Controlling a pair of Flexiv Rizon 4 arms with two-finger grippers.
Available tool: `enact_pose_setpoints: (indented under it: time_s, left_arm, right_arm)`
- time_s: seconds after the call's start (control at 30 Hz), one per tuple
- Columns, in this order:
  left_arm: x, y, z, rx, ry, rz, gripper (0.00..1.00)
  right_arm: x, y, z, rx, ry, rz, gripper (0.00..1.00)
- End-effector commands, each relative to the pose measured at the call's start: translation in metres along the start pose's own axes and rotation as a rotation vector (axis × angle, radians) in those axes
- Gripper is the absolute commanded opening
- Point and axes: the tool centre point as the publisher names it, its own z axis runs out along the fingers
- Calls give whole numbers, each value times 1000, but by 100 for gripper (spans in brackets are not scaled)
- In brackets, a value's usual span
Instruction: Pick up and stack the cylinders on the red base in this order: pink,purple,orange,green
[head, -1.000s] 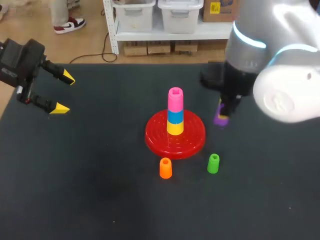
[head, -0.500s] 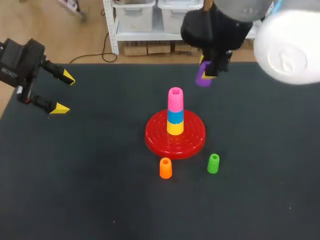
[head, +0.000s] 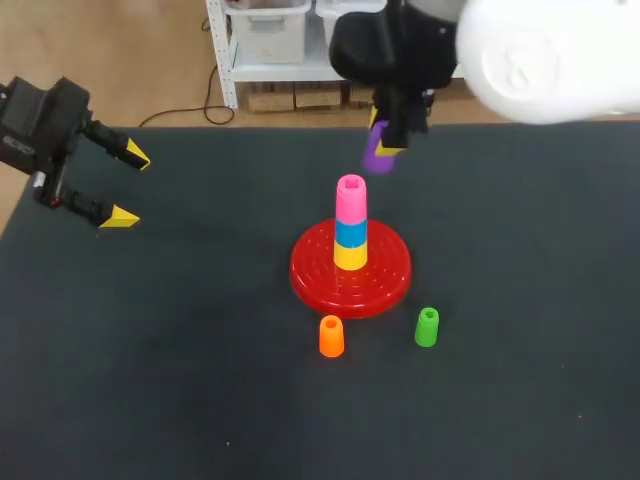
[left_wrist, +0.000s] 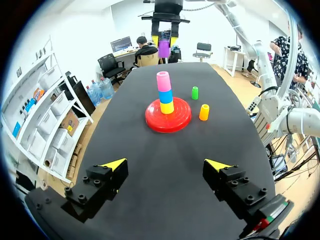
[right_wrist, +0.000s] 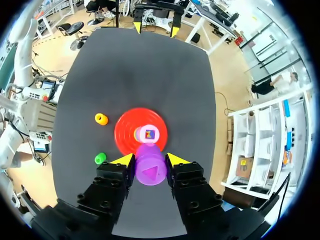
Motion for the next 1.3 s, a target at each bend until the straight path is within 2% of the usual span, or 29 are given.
enact_pose_setpoints:
  time_s: [0.03, 0.3, 1.0, 1.3]
  left_arm:
    - [1, -1, 0, -2, -1, 1, 100]
    - [1, -1, 0, -2, -1, 1, 100]
    - [1, -1, 0, -2, -1, 1, 100]
    - [1, -1, 0, -2, -1, 1, 100]
  right_arm:
    - [-7, 0, 16, -26, -1, 3, 0]
    - [-11, 4, 29, -39, 0, -6, 0]
    - [-23, -5, 39, -31, 15, -35, 0]
    - [-21, -6, 42, -38, 32, -40, 0]
